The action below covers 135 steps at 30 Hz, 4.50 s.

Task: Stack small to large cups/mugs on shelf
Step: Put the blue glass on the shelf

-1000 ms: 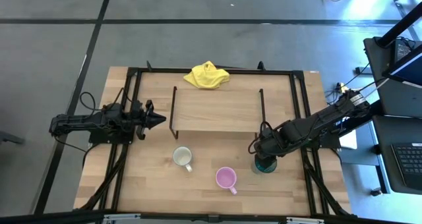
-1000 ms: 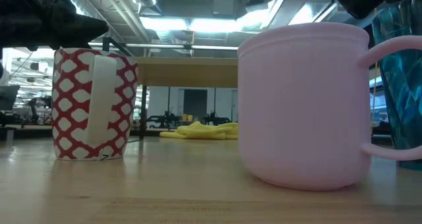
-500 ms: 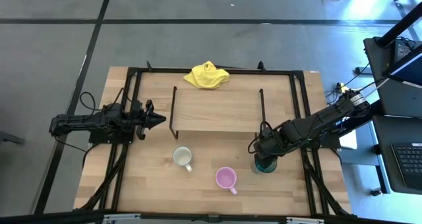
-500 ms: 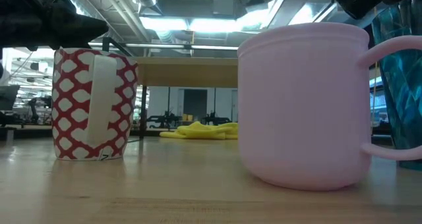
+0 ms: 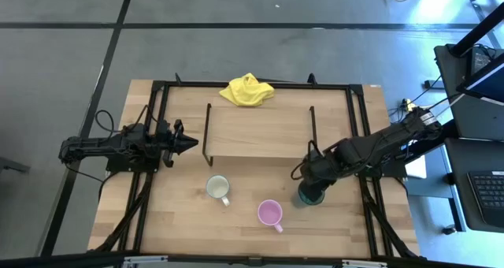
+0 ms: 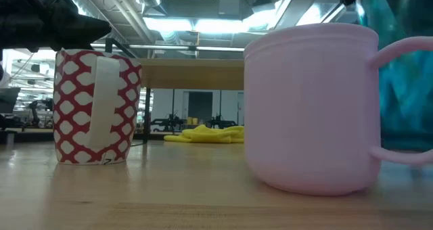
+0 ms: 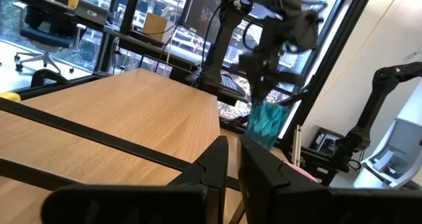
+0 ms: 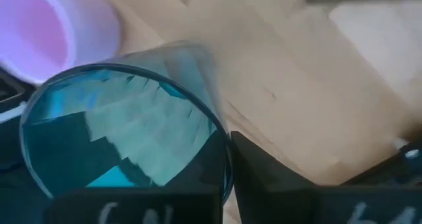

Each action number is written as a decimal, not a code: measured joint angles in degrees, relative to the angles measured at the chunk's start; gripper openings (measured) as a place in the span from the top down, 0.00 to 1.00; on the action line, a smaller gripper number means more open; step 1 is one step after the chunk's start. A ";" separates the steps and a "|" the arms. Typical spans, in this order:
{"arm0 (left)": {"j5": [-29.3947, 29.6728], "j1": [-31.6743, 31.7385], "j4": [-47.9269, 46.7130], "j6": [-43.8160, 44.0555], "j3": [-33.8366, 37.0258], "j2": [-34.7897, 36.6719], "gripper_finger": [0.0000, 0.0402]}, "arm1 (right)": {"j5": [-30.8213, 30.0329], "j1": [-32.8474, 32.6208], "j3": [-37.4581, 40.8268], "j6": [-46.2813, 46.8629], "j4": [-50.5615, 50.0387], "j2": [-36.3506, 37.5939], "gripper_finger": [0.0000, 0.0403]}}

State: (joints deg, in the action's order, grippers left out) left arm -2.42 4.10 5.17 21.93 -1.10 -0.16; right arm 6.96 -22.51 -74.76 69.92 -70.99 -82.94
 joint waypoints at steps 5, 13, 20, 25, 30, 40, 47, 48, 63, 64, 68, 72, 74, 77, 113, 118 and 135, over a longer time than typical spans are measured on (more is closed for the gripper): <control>-0.01 0.02 -0.02 0.02 0.00 0.00 0.93 | -4.50 1.45 -11.20 -6.48 -7.86 0.02 0.97; 0.00 0.01 0.00 0.00 0.00 -0.01 0.93 | -16.99 4.56 -30.20 -22.88 -19.54 -3.48 0.93; -0.01 0.02 -0.02 0.00 0.00 0.01 0.93 | -16.82 14.92 -39.11 -34.61 -18.88 -7.63 0.97; -0.01 0.01 -0.01 0.02 0.00 -0.01 0.93 | -16.52 22.32 -42.28 -39.27 -18.97 -9.52 0.95; 0.00 0.00 0.00 0.02 0.00 0.00 0.93 | -14.67 28.01 -42.28 -40.29 -19.18 -9.10 0.96; 0.00 0.00 0.00 0.02 0.00 0.00 0.93 | -14.12 35.69 -42.19 -41.70 -19.09 -9.05 0.96; 0.00 0.02 0.00 0.02 0.00 0.00 0.93 | -8.31 37.93 -41.62 -38.43 -18.84 -9.20 0.94; 0.00 0.02 -0.02 0.00 0.00 0.00 0.93 | -7.68 37.94 -40.92 -37.69 -18.84 -9.20 0.94; -0.02 0.02 -0.02 0.02 0.00 0.00 0.93 | -12.50 35.56 -36.29 -34.40 -19.68 -9.43 0.94; 0.00 0.02 -0.02 0.00 0.00 -0.01 0.93 | -12.74 35.58 -37.62 -34.18 -20.19 -9.44 0.94; -0.02 0.02 -0.01 0.00 0.00 0.01 0.93 | -12.27 35.88 -40.42 -32.78 -19.54 -8.98 0.97; -0.02 0.02 0.00 0.00 0.00 -0.01 0.93 | -6.29 36.57 -40.24 -30.52 -19.32 -8.99 0.96; 0.00 0.00 -0.02 0.02 0.00 0.02 0.93 | -5.06 36.60 -40.16 -29.87 -19.36 -8.98 0.95; -0.02 0.02 -0.01 0.02 0.00 0.02 0.93 | -5.05 36.60 -40.16 -29.88 -19.25 -8.98 0.94; -0.02 0.01 -0.01 0.00 0.00 0.00 0.93 | -6.23 37.34 -40.16 -63.83 -18.98 -9.35 0.95; -0.02 0.02 0.00 0.02 0.00 -0.01 0.93 | -6.28 37.29 -40.16 -74.56 -18.98 -9.35 0.94; -0.02 0.00 -0.02 0.02 0.00 0.00 0.93 | -2.20 40.69 -45.43 -70.26 -19.10 -5.15 0.94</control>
State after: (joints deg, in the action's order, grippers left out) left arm -2.43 4.10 5.15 21.96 -1.10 -0.16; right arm 4.77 18.17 -120.18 -0.35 -90.09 -88.08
